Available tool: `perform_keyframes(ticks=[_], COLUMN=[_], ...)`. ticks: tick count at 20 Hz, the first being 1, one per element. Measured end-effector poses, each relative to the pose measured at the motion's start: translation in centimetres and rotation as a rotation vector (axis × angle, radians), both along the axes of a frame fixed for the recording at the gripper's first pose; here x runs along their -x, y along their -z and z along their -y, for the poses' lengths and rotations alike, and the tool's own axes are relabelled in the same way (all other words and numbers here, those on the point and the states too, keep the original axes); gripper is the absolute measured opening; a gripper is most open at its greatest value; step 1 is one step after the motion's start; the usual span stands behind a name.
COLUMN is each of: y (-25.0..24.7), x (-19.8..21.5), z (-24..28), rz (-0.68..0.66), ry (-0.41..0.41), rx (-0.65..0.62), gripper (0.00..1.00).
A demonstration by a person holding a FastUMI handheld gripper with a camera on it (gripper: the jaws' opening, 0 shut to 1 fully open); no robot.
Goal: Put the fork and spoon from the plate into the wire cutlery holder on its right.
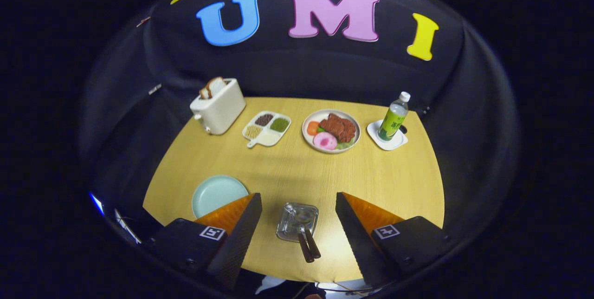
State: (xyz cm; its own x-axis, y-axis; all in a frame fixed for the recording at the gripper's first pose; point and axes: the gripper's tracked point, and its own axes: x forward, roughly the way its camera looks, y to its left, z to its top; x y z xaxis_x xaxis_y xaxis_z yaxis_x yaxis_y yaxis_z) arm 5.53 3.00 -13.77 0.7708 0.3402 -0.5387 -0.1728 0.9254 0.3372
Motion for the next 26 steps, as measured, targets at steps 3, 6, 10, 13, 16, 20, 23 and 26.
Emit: perform_keyframes(ticks=[3,6,10,13,16,20,23,26], y=[-1.8,-3.8,-6.6,-7.7,-7.1,-7.3,-7.1,-6.9], x=[1.2,2.0,2.6,3.6,3.9,4.2,4.3,4.6], z=[1.6,2.5,5.2,5.7,5.5,5.6,6.1,6.2], rz=[0.134,0.265,0.443,0.523,0.552,0.583,0.580,0.574], ry=[0.030,0.052,0.103,0.096,0.051,0.028,0.038,0.045], rx=[0.048,0.092,0.155,0.144,0.179,0.187,0.180,0.166], gripper=[0.99,1.00,0.98,0.98,0.98,0.98,0.98,0.98])
